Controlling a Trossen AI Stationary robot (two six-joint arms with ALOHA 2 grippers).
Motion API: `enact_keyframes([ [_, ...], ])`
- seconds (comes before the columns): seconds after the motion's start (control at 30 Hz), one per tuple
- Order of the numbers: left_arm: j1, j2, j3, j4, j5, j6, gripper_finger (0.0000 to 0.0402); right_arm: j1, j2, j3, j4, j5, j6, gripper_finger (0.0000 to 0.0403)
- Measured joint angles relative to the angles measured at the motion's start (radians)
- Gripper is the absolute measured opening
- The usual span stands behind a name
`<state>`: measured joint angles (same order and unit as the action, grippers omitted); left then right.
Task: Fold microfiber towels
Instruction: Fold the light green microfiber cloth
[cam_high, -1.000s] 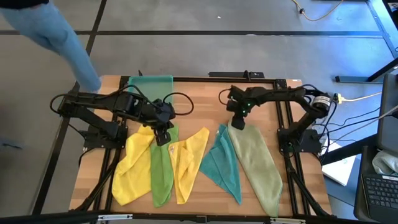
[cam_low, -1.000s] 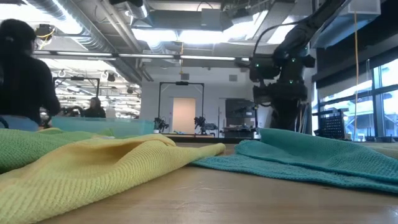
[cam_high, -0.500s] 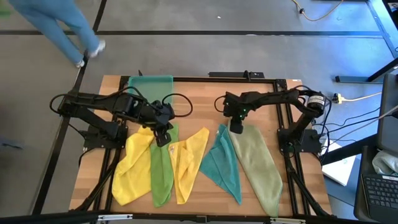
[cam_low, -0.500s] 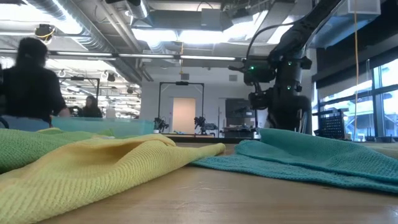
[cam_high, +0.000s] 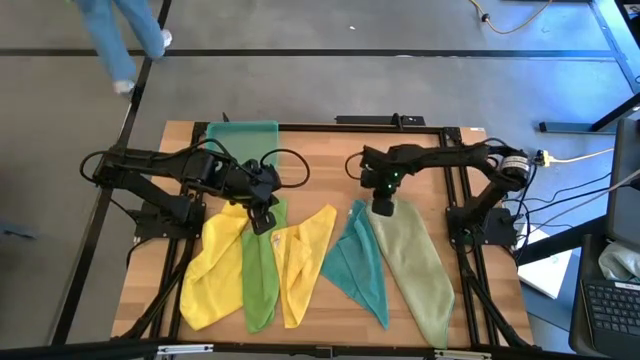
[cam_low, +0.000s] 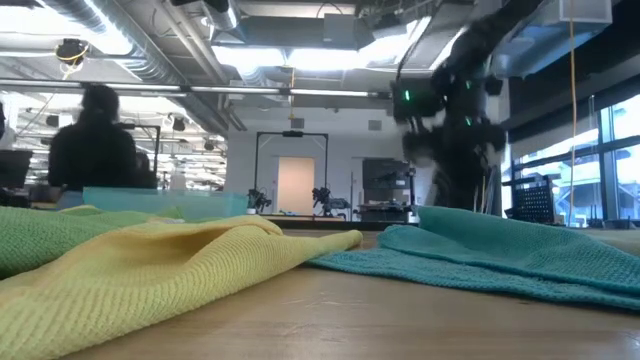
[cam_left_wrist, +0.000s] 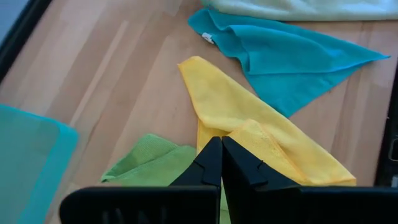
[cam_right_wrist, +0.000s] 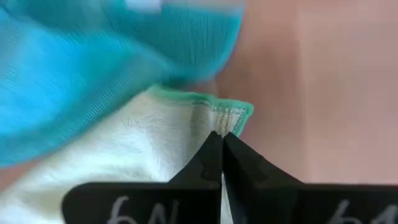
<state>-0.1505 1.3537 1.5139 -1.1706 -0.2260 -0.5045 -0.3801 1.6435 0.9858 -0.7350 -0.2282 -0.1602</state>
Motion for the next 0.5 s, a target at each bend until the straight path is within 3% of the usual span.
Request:
enact_keyframes([
  [0.3, 0.000, 0.000, 0.000, 0.016, -0.112, 0.017, 0.0000, 0.005, -0.190, 0.229, -0.004, 0.070, 0.002, 0.0002],
  [0.5, 0.000, 0.000, 0.000, 0.232, -0.241, 0.114, 0.0000, 0.023, -0.211, 0.390, -0.016, 0.070, -0.006, 0.0002],
])
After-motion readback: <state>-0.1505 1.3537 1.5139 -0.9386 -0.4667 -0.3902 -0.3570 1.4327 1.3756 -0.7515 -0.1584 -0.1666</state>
